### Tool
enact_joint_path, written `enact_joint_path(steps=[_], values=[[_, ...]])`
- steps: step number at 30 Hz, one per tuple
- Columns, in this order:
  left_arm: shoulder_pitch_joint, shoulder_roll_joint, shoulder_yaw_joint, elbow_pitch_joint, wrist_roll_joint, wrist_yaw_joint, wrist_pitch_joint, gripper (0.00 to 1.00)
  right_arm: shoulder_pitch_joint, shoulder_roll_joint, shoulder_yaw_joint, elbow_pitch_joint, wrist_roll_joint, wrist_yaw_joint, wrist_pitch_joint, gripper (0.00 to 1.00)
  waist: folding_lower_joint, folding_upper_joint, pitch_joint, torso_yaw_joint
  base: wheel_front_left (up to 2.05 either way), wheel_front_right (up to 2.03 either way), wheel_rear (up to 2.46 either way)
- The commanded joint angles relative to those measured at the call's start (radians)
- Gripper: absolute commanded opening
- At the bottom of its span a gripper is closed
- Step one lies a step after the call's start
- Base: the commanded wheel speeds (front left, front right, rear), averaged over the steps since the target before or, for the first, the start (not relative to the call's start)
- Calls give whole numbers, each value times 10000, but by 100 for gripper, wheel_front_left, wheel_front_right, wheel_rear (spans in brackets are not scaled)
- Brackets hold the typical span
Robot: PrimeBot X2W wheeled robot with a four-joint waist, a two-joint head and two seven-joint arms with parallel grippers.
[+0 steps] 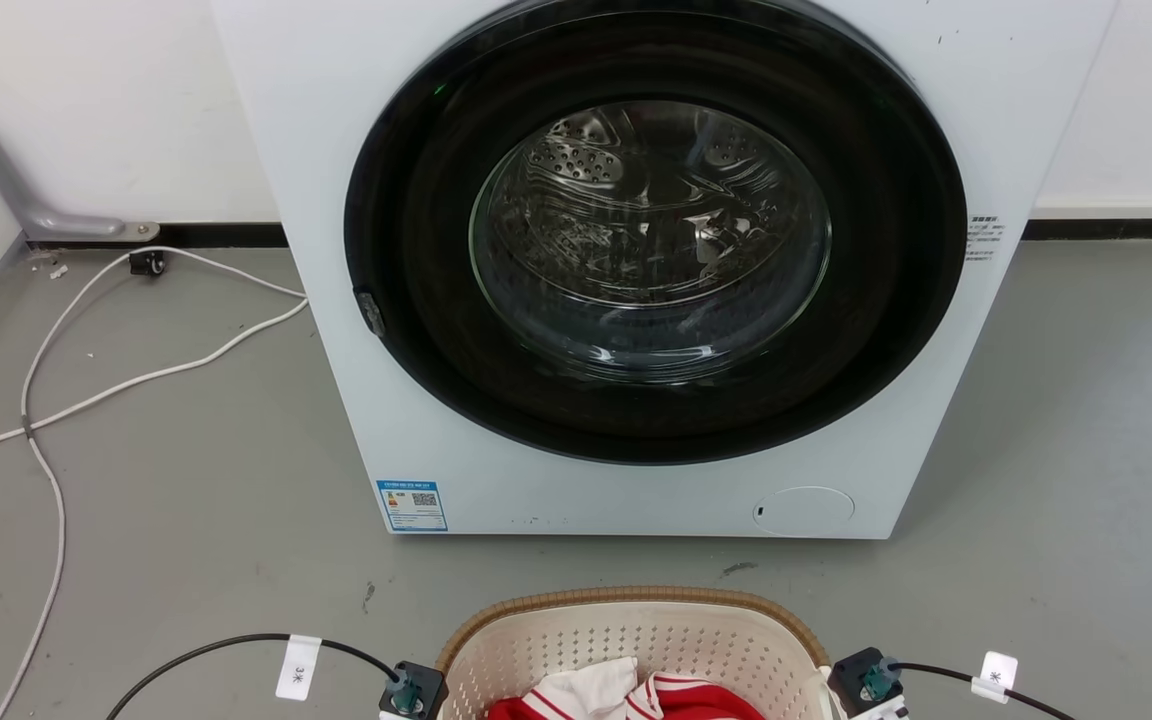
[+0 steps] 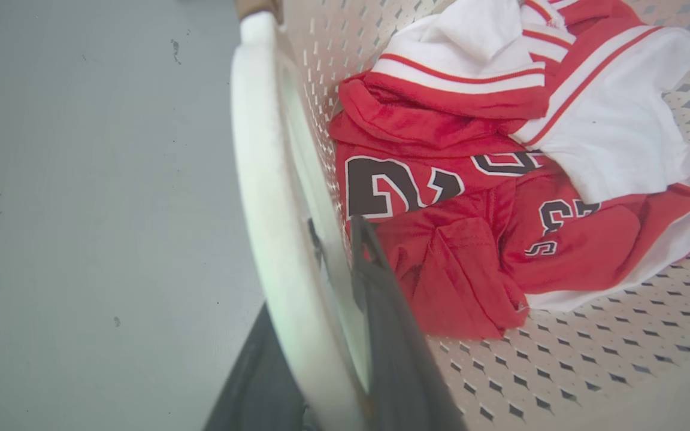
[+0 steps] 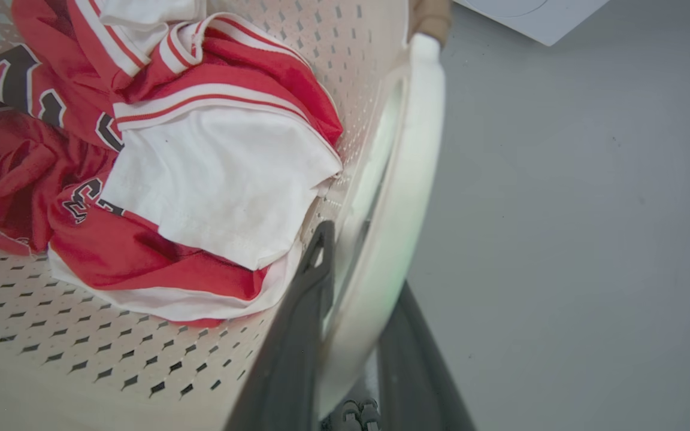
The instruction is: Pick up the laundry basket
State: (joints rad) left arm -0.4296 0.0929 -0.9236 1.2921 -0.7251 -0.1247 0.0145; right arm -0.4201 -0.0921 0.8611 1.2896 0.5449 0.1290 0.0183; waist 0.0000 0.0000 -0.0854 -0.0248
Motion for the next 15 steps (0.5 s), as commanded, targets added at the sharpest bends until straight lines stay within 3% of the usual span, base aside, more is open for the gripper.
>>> enact_joint_path(steps=[1, 15], values=[[-52, 12, -52, -73, 44, -89, -123, 0, -78, -17, 110, -29, -37, 32, 55, 0, 0, 0, -2, -4, 0, 0, 0], [-28, 49, -226, -74, -105, -89, -142, 0, -74, -11, 256, -29, 99, 32, 28, 0, 0, 0, -13, -60, 0, 0, 0]])
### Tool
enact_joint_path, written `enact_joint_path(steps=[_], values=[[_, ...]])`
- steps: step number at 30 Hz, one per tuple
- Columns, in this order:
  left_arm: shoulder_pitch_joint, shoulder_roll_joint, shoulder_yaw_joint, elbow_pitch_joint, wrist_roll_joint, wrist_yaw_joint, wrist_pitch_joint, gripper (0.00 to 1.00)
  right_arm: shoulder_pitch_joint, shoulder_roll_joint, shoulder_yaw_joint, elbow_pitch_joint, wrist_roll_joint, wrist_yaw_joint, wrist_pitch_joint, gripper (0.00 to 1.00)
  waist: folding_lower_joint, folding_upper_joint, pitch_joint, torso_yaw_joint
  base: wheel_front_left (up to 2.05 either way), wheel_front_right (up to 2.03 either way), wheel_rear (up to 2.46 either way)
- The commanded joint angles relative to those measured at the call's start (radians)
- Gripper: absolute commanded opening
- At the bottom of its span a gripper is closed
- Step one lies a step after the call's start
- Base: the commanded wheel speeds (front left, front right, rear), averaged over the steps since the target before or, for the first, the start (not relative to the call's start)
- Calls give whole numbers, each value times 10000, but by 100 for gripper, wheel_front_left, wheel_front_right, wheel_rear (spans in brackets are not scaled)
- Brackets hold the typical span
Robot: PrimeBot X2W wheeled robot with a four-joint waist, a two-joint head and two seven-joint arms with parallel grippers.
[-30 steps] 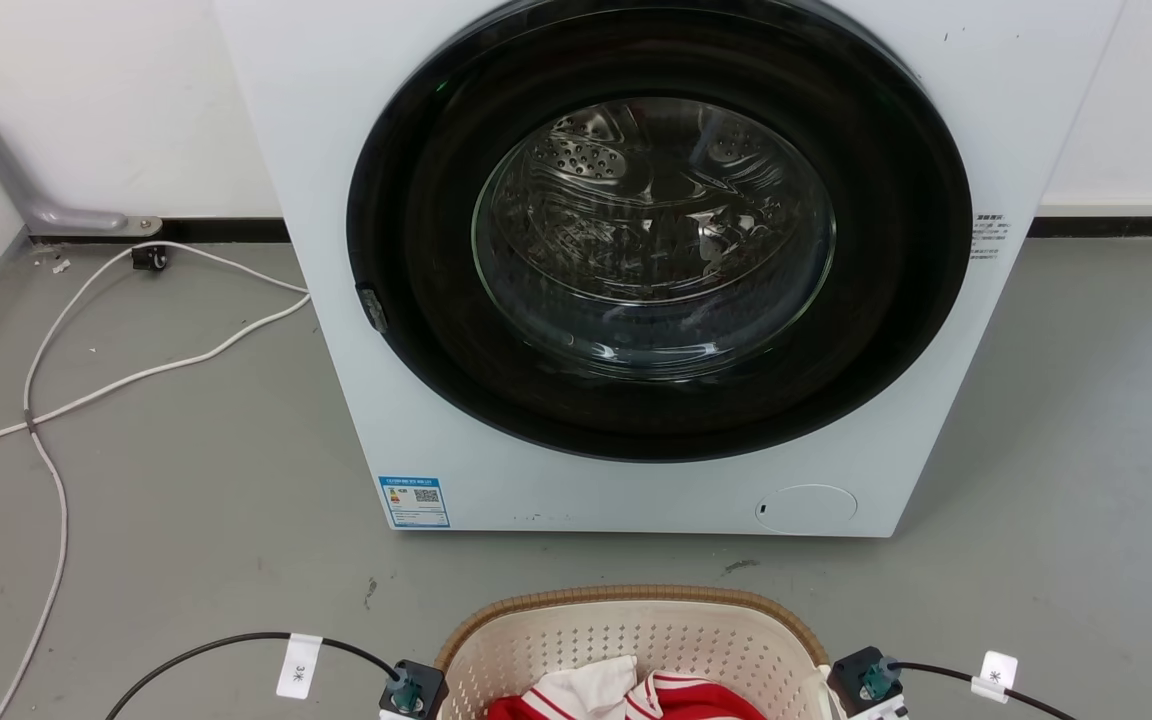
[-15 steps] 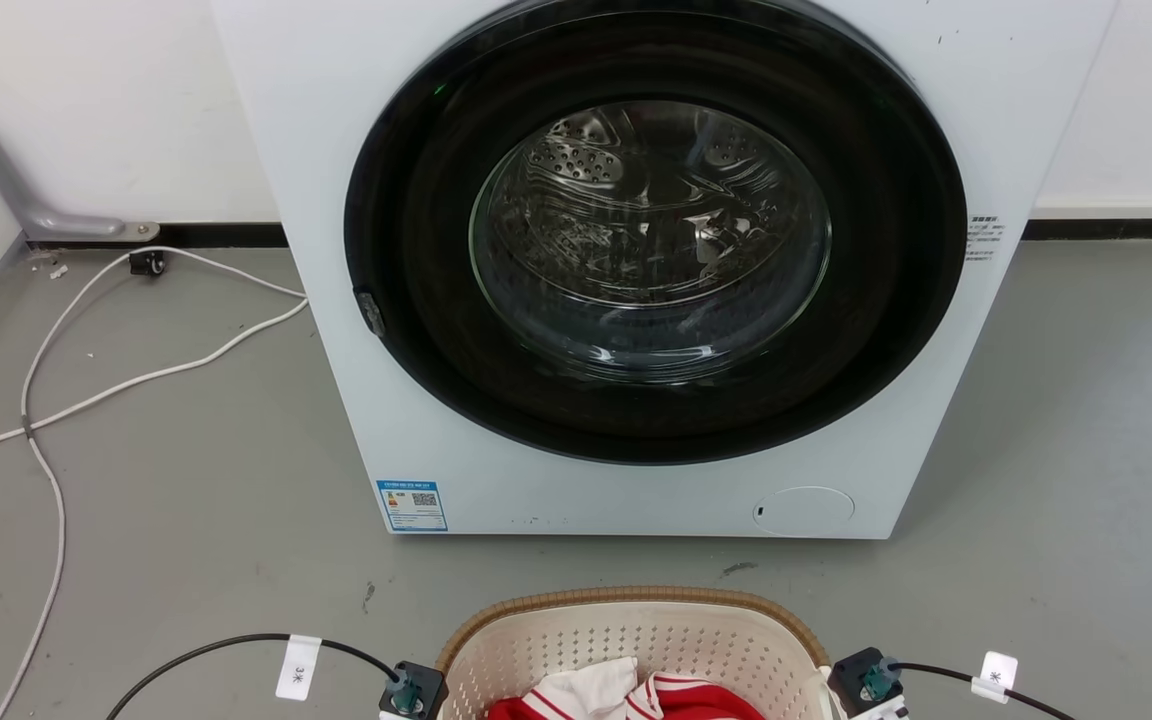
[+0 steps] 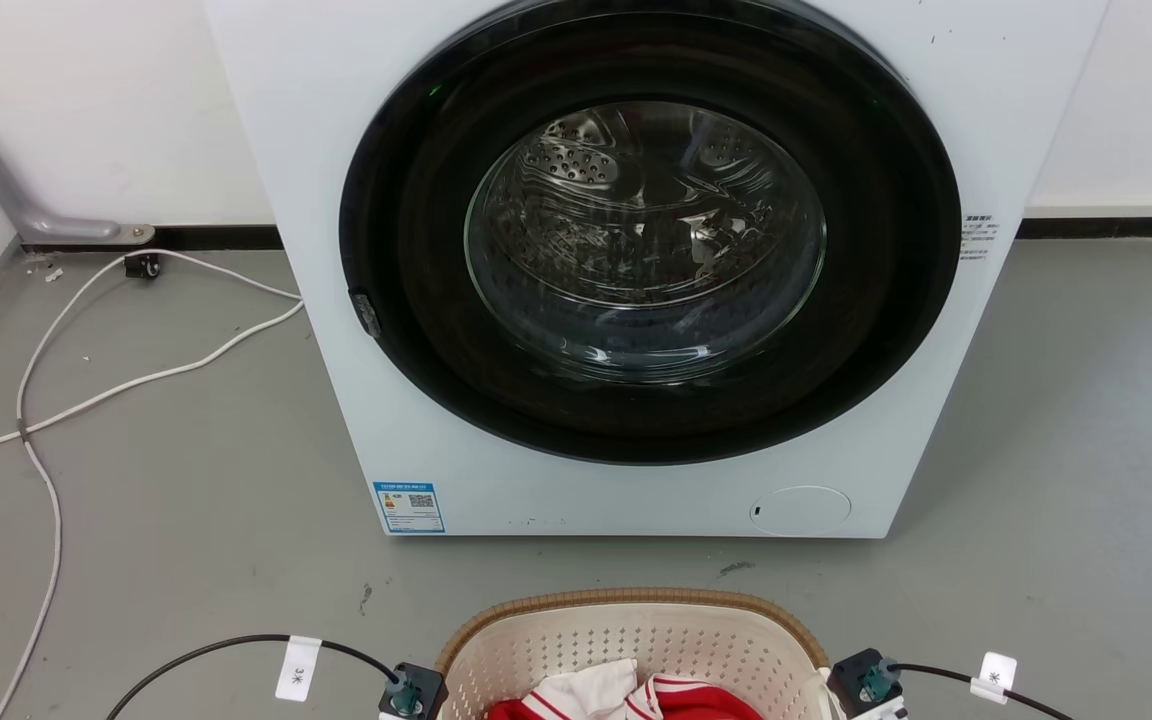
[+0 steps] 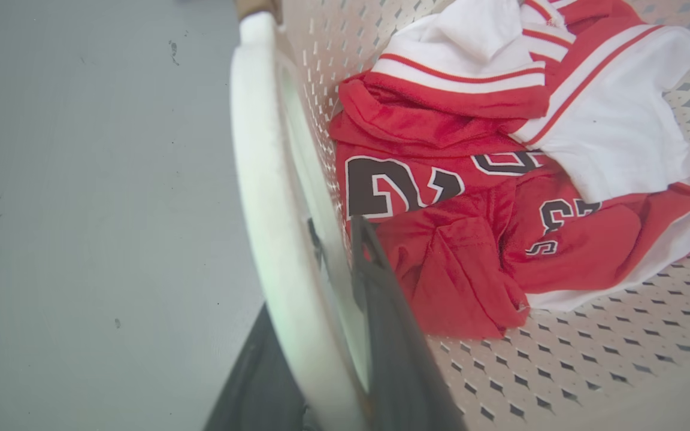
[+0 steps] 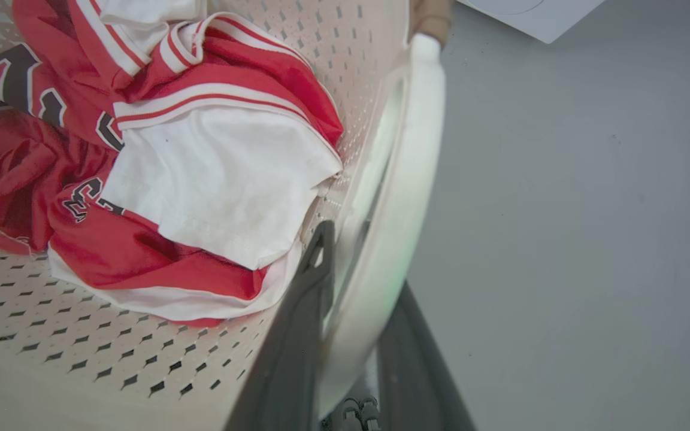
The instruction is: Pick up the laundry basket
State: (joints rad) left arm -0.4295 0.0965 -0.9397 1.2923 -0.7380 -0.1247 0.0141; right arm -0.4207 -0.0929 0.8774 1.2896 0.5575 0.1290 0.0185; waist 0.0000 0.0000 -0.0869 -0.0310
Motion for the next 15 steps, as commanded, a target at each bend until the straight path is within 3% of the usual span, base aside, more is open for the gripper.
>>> enact_joint_path(steps=[1, 15], values=[[-34, 17, -76, -76, 26, -89, -139, 0, -68, -3, 102, -29, -28, 32, 24, 0, 0, 0, 6, 1, 0, 0, 0], [14, 29, -171, -76, -96, -89, -106, 0, -26, -29, 260, -29, 102, 32, 43, 0, 0, 0, -2, 42, 0, 0, 0]])
